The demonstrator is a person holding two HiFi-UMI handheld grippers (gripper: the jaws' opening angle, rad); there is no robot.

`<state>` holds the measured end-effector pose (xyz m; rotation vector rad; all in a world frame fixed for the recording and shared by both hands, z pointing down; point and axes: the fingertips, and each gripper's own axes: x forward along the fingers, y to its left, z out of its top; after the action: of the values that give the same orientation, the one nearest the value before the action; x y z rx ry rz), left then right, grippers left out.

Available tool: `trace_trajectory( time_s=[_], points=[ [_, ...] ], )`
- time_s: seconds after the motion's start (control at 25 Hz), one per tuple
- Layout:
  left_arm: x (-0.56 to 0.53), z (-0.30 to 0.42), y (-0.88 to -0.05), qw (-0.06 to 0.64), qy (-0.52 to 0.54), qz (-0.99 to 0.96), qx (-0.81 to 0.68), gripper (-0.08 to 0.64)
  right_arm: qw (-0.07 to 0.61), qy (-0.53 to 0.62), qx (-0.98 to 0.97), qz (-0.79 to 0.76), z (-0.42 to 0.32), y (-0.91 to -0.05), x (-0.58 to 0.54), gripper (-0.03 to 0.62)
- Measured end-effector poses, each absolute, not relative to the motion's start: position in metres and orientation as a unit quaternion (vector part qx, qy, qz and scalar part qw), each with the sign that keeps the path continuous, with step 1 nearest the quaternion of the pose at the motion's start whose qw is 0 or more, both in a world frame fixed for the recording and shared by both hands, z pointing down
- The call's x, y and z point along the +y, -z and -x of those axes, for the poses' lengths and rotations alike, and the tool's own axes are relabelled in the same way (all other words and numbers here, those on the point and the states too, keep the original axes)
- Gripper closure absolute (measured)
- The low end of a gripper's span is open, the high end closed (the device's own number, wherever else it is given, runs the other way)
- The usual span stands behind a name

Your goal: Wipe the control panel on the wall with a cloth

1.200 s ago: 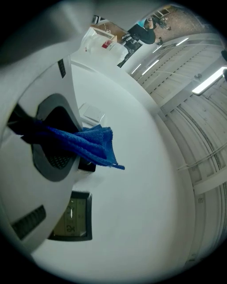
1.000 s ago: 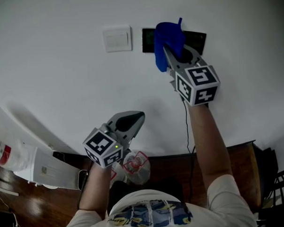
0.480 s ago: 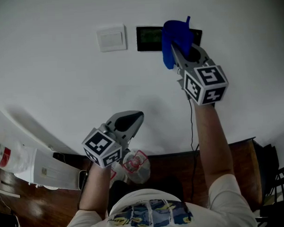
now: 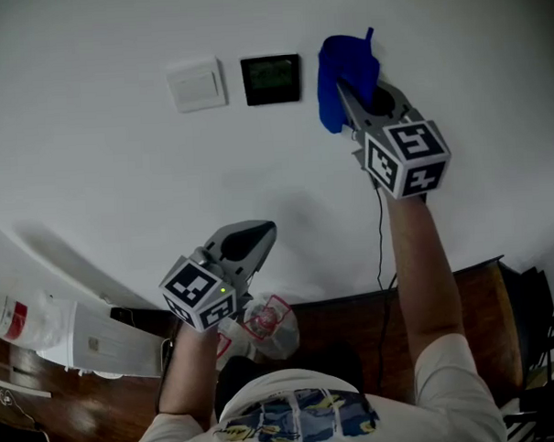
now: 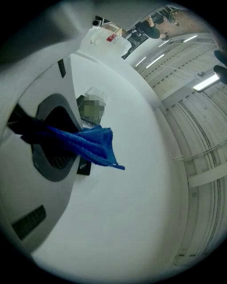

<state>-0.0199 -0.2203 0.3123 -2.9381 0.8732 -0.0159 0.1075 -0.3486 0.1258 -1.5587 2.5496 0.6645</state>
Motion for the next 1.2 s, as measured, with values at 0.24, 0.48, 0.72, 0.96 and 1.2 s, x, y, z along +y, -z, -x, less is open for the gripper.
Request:
trace_trajectory(
  time_s=[0.24, 0.48, 0.72, 0.96, 1.2],
  points=[
    [-0.216, 0.006, -0.316, 0.038, 0.01, 0.962, 0.271, 0.555, 0.048, -0.203, 0.808, 0.552, -0.172, -0.124, -0.351, 0.518],
    [-0.213, -0.002, -0.316, 0.042, 0.015, 0.963, 0.264, 0.555, 0.039, -0.199, 0.79, 0.579, -0.204, -0.129, -0.359, 0.518],
    [-0.213, 0.003, -0.316, 0.044, 0.017, 0.962, 0.269, 0.555, 0.047, -0.199, 0.792, 0.576, -0.209, -0.131, -0.358, 0.518],
    [-0.216, 0.012, -0.312, 0.045, 0.019, 0.958, 0.282, 0.554, 0.05, -0.207, 0.793, 0.571, -0.207, -0.136, -0.336, 0.518],
    [-0.224, 0.019, -0.308, 0.053, 0.019, 0.954, 0.296, 0.555, 0.055, -0.206, 0.799, 0.563, -0.204, -0.155, -0.297, 0.518]
  ],
)
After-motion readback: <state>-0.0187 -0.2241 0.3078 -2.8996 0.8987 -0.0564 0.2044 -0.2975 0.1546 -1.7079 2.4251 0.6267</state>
